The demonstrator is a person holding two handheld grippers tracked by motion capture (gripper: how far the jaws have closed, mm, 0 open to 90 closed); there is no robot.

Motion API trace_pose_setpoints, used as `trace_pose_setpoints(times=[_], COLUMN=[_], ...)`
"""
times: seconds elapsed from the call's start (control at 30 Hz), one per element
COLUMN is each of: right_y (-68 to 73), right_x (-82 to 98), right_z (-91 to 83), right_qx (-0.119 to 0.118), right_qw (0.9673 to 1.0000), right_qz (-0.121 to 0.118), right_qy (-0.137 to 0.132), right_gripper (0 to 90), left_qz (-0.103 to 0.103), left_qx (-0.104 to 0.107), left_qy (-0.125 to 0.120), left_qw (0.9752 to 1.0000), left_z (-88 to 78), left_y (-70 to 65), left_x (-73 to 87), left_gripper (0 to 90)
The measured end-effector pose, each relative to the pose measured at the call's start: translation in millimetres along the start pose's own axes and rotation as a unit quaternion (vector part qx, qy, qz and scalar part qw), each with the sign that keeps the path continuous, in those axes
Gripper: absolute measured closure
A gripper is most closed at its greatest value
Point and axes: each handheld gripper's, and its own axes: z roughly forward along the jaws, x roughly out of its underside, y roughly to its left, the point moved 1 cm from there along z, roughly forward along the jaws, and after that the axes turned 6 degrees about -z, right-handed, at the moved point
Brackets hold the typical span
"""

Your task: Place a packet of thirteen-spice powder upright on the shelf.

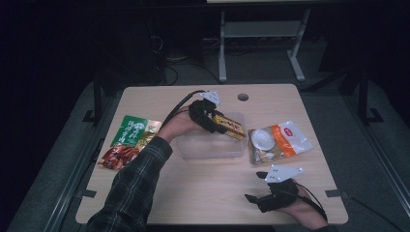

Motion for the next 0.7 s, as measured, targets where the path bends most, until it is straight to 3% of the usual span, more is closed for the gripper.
trace_pose_setpoints(times=[0.27, 0.7], right_y=[-0.1, -0.8], right_x=[0.1, 0.8], right_z=[0.3, 0.3], right_qx=[-0.003, -0.004], right_qw=[1.0000, 1.0000], right_qz=[0.000, 0.000], right_qy=[0.000, 0.000], right_gripper=[15.0, 15.0], left_qz=[-0.005, 0.003], left_qx=[0.001, 0.001], left_qy=[-0.015, -0.032], left_qw=[0.9999, 0.9995], left_z=[-0.7, 4.3], left_y=[2.7, 2.1], left_x=[-2.2, -17.7], left_gripper=[31.0, 31.1])
